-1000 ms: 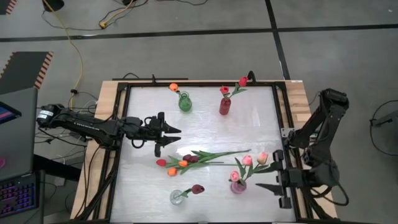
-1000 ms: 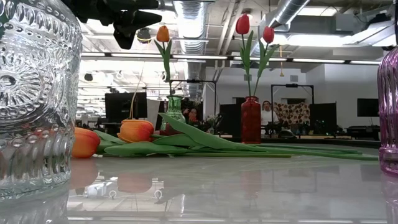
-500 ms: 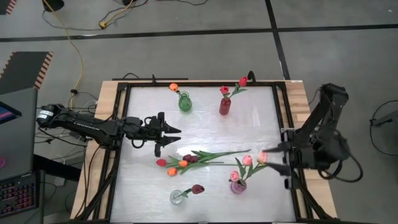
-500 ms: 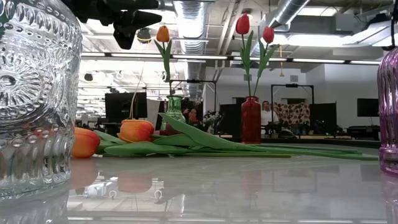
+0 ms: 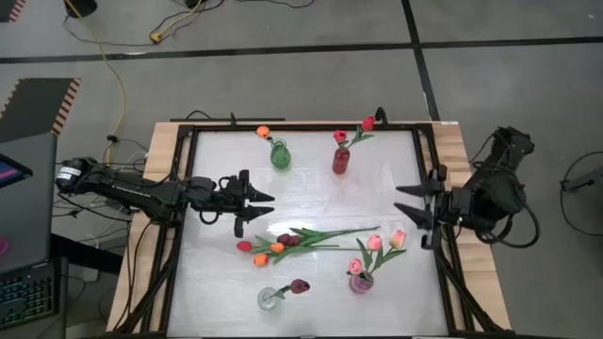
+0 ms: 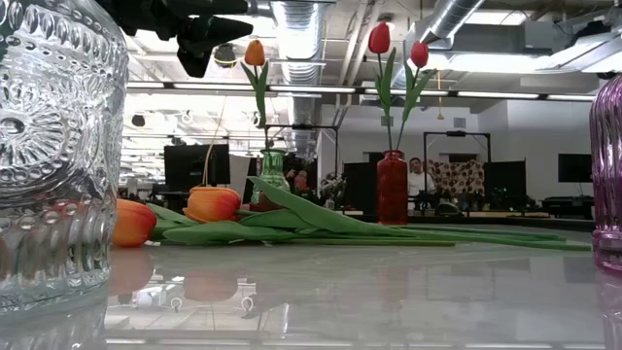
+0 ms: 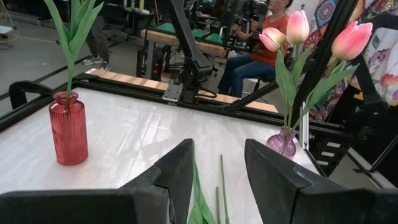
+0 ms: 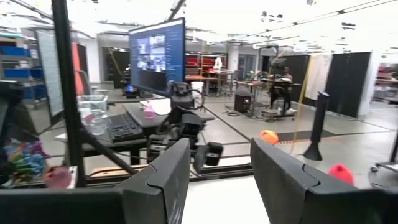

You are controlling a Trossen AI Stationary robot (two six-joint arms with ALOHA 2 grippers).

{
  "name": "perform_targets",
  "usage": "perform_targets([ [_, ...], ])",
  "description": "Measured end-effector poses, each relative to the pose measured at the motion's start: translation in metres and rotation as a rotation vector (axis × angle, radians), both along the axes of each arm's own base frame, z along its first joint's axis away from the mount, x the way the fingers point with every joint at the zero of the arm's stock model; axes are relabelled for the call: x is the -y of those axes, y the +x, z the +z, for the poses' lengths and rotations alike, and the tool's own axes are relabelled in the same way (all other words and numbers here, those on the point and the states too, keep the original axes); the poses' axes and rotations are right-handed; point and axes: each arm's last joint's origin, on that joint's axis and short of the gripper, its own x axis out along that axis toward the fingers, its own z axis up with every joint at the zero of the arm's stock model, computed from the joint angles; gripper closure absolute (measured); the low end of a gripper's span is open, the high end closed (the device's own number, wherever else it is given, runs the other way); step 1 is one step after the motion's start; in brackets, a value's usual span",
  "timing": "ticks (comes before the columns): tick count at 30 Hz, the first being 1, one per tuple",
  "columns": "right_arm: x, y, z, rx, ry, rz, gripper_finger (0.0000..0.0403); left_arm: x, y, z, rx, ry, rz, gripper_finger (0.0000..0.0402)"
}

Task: Sort flowers into vase by color
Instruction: Put the red flower into the red vase

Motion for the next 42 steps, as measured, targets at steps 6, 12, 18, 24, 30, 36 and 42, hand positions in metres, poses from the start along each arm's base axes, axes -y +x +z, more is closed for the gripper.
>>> perform_targets([
  [6, 0.015, 0.001, -0.003, -0.021, 0.029, -0.053, 0.0207, 0.0, 0.0, 0.0, 0.0, 0.0, 0.001, 0.027],
  [12, 0.029, 0.004, -0.012, -0.061, 0.054, -0.032, 0.0207, -0.001, 0.0, 0.0, 0.0, 0.002, 0.022, 0.027],
  [18, 0.044, 0.008, -0.014, -0.08, 0.051, -0.069, 0.0207, -0.001, 0.0, 0.0, 0.0, 0.003, 0.029, 0.027],
  [24, 0.058, 0.009, -0.017, -0.105, 0.029, -0.117, 0.0207, -0.001, 0.0, 0.0, -0.002, 0.004, 0.029, 0.027],
  [30, 0.075, -0.001, -0.018, -0.124, 0.025, -0.198, 0.0207, -0.001, 0.0, -0.001, -0.014, 0.005, 0.03, 0.027],
  [36, 0.088, -0.013, -0.03, -0.187, 0.122, -0.245, 0.0207, -0.001, 0.0, -0.003, -0.032, 0.008, 0.03, 0.027],
  [42, 0.096, -0.019, -0.049, -0.331, 0.196, -0.261, 0.0207, -0.001, 0.0, -0.003, -0.031, 0.007, 0.03, 0.027],
])
